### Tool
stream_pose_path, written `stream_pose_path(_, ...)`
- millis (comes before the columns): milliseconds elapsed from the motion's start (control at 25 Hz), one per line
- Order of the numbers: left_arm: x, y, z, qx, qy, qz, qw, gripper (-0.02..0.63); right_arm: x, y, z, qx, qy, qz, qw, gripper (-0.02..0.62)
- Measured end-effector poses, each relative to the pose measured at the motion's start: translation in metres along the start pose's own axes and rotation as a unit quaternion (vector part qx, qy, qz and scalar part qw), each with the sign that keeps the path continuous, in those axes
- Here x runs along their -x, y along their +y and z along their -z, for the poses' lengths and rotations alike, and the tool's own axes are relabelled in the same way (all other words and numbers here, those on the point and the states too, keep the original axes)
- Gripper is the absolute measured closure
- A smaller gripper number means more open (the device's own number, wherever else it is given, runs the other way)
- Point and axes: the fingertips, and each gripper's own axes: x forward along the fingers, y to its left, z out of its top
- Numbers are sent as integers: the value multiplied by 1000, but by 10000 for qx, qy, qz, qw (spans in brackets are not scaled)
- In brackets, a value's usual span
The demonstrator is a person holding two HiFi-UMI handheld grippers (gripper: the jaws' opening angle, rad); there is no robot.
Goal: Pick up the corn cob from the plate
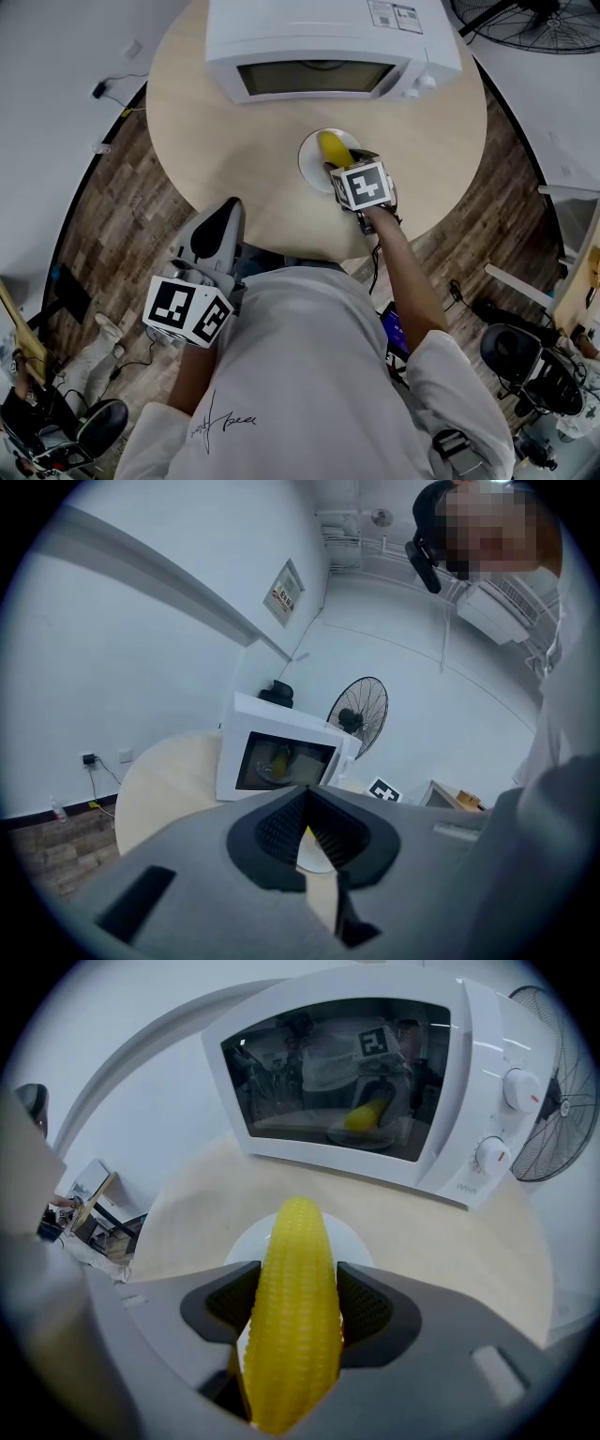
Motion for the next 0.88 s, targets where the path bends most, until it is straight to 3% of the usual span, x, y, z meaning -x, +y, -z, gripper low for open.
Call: stream_pose_path(880,-11,-18,6,48,27,97,9999,611,31,-11,-6,-401,-479,-120,9980,327)
